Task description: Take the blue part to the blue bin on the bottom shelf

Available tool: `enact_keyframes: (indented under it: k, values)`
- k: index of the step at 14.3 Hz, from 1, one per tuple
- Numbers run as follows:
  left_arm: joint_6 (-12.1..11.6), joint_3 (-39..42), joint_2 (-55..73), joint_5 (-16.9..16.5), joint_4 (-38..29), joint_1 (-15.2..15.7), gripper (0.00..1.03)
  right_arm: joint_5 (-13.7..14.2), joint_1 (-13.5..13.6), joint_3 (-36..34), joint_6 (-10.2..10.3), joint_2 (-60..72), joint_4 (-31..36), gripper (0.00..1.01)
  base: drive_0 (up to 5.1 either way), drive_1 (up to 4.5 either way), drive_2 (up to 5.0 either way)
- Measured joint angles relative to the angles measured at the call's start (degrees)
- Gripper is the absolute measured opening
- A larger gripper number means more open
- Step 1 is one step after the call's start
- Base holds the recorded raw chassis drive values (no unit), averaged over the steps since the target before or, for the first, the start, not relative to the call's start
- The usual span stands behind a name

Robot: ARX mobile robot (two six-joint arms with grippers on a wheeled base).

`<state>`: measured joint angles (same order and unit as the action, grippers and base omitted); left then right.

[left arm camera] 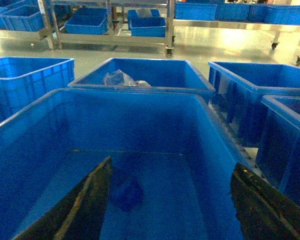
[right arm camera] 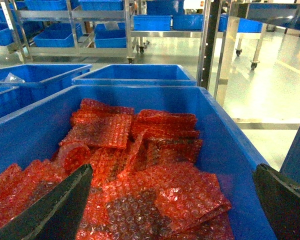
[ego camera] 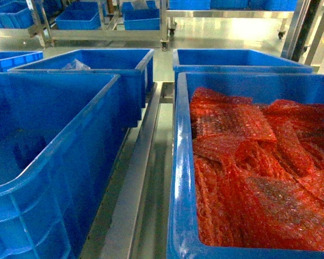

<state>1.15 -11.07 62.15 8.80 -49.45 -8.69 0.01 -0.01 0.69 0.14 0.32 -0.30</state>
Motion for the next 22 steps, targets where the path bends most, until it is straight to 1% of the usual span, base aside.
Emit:
enact_keyframes:
  k: [1, 2, 5, 6, 7, 8, 9, 12, 13, 14, 15, 16, 22]
  values:
    - [-0.09, 0.55, -0.87, -0.22, 0.17, 0.33, 0.66, 0.0, 0.0, 0.0, 0.0, 0.0, 0.0, 0.98, 0.0, 0.0, 0.0]
    - [-0.11, 1.31, -2.54, -0.76, 0.5, 0.87, 0.59, -0.02, 0.0, 0.0, 0.0, 0.0, 0.0, 0.98, 0.0, 0.0, 0.0]
    - [-0.13, 5.57, -11.63, -3.56, 5.46, 3.48, 0.16, 0.0, 0.0, 0.0, 0.0, 0.0, 0.0, 0.98, 0.0, 0.0, 0.0]
    - [-0.15, 6.43, -14.38, -5.62, 7.17, 4.96, 0.03, 0.0, 0.0, 0.0, 0.0, 0.0, -0.02, 0.98, 0.0, 0.0, 0.0]
    - [-0.26, 8.15, -15.61, -8.37, 4.7, 8.37, 0.02, 0.0, 0.0, 0.0, 0.0, 0.0, 0.0, 0.98, 0.0, 0.0, 0.0]
    - [-0.24, 9.2, -16.79, -7.93, 5.81, 9.09, 0.02, 0.0, 0.0, 0.0, 0.0, 0.0, -0.02, 0.98, 0.0, 0.0, 0.0]
    - [-0.33, 10.36, -18.99, -8.83, 9.51, 8.63, 0.02, 0.0, 0.0, 0.0, 0.02, 0.0, -0.04, 0.98, 0.0, 0.0, 0.0]
    - [-0.33, 10.4, -28.48, -8.79, 16.39, 8.52, 0.02, 0.0, 0.0, 0.0, 0.0, 0.0, 0.0, 0.98, 0.0, 0.0, 0.0]
    - [-0.33, 10.4, -36.35, -8.79, 23.67, 8.52, 0.02, 0.0, 0.0, 0.0, 0.0, 0.0, 0.0, 0.98, 0.0, 0.0, 0.0]
    - [-0.33, 10.4, -42.1, -8.79, 29.42, 8.52, 0.02, 0.0, 0.0, 0.0, 0.0, 0.0, 0.0, 0.98, 0.0, 0.0, 0.0]
    - [-0.33, 10.43, -46.86, -8.79, 34.12, 8.52, 0.02, 0.0, 0.0, 0.0, 0.0, 0.0, 0.0, 0.98, 0.0, 0.0, 0.0]
    - [-0.33, 10.43, -49.64, -8.79, 36.94, 8.52, 0.02, 0.0, 0.0, 0.0, 0.0, 0.0, 0.0, 0.98, 0.0, 0.0, 0.0]
    - [-0.33, 10.4, -51.78, -8.79, 39.08, 8.52, 0.02, 0.0, 0.0, 0.0, 0.0, 0.0, 0.0, 0.98, 0.0, 0.0, 0.0]
